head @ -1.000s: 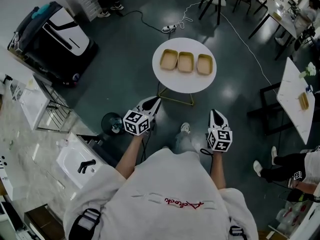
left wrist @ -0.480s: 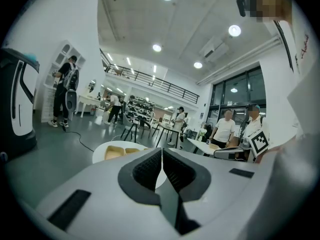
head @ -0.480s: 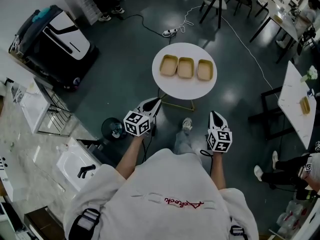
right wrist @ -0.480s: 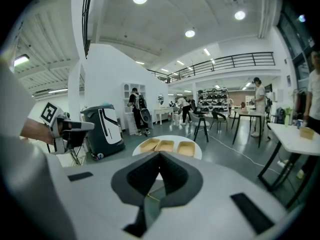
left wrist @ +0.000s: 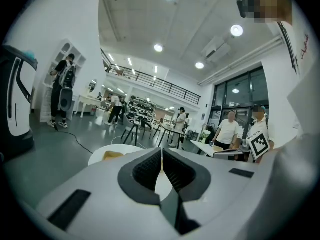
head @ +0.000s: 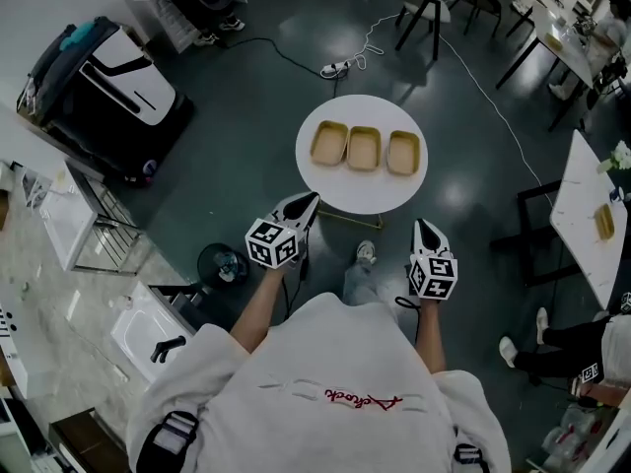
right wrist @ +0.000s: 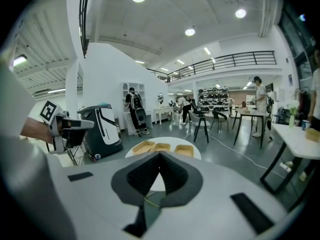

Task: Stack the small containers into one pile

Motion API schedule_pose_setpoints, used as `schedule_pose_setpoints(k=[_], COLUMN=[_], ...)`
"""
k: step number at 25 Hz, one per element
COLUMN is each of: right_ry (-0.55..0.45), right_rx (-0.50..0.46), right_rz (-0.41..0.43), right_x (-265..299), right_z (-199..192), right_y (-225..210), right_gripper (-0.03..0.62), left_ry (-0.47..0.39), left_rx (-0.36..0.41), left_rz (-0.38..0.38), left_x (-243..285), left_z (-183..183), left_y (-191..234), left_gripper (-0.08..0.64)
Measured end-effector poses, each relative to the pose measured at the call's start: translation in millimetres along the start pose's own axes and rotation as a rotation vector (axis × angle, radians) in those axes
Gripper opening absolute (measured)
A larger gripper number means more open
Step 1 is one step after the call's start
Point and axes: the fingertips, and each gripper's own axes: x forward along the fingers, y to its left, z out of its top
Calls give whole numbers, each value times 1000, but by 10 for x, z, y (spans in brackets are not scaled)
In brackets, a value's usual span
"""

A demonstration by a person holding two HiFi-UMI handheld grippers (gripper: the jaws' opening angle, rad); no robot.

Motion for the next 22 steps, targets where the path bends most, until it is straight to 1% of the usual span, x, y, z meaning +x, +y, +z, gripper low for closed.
schedule_pose_setpoints(k=[12, 17, 22], right_ry=[34, 39, 39], right_rx=[10, 23, 22], right_rz=[22, 31, 55], right_x=[688, 1012, 1355], right_z=[253, 389, 557], right_y=[-535, -840, -1076], right_gripper=[20, 20, 20], left_ry=[36, 44, 46], left_rx=[-17, -18, -16], left_rz=[14, 16, 39], left_x=[882, 1309, 1655], left_z=[160, 269, 403], left_y=[243, 279, 418], left_gripper=[20, 20, 20])
